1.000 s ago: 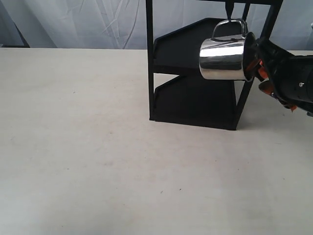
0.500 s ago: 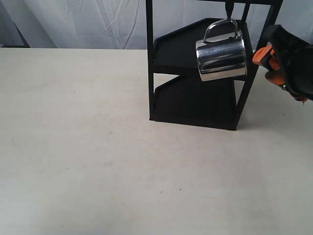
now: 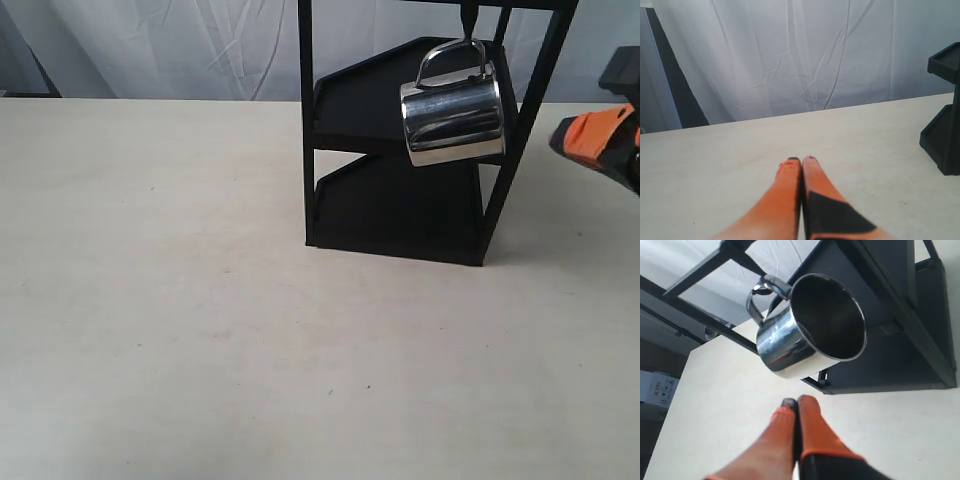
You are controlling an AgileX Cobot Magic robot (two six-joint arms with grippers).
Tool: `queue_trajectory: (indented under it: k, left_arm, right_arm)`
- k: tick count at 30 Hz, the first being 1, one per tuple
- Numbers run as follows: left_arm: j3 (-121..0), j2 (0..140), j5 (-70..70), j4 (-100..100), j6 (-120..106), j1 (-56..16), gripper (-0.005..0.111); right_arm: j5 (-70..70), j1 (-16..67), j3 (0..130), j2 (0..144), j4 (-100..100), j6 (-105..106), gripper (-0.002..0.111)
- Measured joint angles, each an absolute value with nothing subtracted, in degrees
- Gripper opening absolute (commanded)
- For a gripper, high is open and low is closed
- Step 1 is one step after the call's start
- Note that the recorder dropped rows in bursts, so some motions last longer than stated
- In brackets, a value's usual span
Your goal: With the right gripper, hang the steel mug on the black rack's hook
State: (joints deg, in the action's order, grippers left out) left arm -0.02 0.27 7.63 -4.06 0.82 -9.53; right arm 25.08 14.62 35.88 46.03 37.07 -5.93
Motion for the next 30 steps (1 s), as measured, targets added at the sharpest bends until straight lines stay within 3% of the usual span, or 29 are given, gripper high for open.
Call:
queue_trajectory:
  k: [14,22,30]
  left_arm:
    - [-0.02,0.27,7.63,-4.06,0.82,-9.53,0.002]
    - [-0.02,0.27,7.63,-4.06,0.82,-9.53,0.002]
    - [-0.02,0.27,7.63,-4.06,0.82,-9.53,0.002]
  right_arm:
    - [26.28,13.96,33.55,35.08,22.94,-5.12,0.0]
    - [26.28,3.85,22.26,16.22,15.15,-4.91,0.0]
    - [25.35,1.16,9.06,0.78,9.75,-4.8,0.0]
